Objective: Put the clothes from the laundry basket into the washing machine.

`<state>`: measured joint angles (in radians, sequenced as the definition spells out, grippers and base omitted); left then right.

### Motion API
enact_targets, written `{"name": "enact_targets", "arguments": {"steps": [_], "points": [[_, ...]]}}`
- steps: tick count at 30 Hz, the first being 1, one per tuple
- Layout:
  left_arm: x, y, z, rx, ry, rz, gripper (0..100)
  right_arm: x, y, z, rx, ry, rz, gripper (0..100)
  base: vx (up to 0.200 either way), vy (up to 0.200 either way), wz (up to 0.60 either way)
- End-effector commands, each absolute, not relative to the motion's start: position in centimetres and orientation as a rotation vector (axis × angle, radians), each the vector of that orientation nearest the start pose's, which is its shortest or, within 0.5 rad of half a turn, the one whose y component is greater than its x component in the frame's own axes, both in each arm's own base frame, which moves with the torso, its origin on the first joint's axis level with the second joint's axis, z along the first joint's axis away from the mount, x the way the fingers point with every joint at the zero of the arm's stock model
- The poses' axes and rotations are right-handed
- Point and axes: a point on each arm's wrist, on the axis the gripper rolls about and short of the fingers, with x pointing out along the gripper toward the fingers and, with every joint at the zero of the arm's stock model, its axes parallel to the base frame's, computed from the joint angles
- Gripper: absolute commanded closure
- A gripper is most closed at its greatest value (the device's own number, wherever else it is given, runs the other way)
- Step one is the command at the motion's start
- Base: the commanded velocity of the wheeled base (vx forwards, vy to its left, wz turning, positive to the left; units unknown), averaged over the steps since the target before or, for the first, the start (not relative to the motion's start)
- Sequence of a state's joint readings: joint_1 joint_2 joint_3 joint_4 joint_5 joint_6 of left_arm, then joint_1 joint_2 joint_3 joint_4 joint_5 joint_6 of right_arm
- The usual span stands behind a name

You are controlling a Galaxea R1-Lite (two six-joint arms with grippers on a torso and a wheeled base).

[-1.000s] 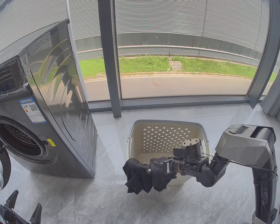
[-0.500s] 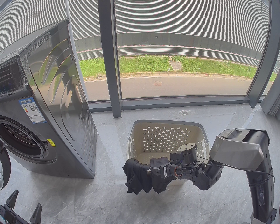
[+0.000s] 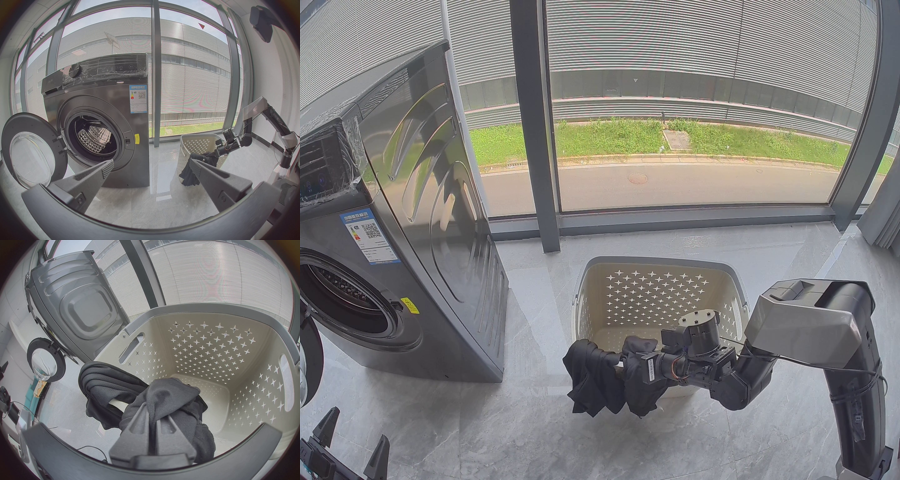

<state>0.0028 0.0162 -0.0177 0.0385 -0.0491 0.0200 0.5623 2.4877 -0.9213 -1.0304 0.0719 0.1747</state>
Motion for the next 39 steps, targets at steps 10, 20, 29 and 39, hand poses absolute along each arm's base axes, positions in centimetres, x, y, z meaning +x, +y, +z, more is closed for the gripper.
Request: {"name": "enact_targets", "arguments": {"steps": [10, 20, 29, 39], "points": [[-2.3, -0.1, 7.2, 0.019, 0.038, -0.046, 0, 32.9, 21.0, 2.2, 0.071, 0.45, 0.587, 100, 0.0, 0.0, 0.0], [-2.3, -0.1, 7.2, 0.019, 0.036, -0.046, 0, 29.0, 18.2, 11.9, 0.14, 0.236, 0.563, 100, 0.0, 0.0, 0.0], [-2.3, -0.1, 7.2, 0.019, 0.036, -0.048, 0, 26.1, 15.5, 19.1, 0.192, -0.006, 0.51, 100, 0.0, 0.0, 0.0], [-2.3, -0.1, 7.2, 0.019, 0.038, -0.049, 0, 23.1, 13.9, 20.0, 0.182, -0.046, 0.489, 100, -0.04, 0.0, 0.0]]}}
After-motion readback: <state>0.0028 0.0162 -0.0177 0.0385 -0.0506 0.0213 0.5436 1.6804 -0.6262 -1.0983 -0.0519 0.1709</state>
